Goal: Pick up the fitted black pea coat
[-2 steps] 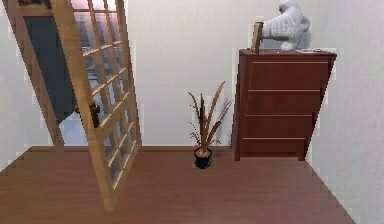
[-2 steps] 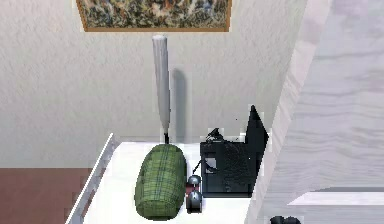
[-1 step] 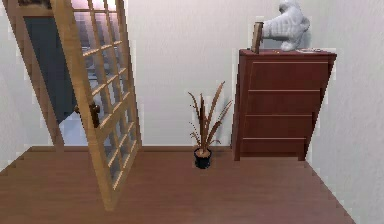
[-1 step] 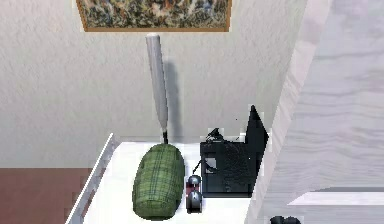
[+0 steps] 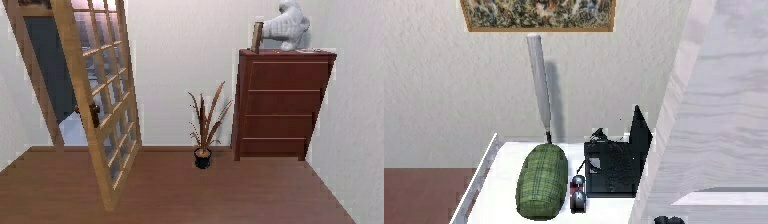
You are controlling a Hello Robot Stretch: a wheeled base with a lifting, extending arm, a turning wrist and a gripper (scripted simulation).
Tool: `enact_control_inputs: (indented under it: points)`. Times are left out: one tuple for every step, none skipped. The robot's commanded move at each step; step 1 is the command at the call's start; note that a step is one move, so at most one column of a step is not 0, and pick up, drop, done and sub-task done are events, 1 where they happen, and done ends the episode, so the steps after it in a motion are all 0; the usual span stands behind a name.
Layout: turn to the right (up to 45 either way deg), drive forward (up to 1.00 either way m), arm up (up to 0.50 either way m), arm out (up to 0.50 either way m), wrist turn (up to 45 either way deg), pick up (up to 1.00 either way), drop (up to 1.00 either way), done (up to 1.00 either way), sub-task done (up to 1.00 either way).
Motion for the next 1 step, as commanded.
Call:
enact_control_inputs:
  points:
    - [0.0,0.0,0.0,0.5,0.0,0.0,0.0,0.0,0.0]
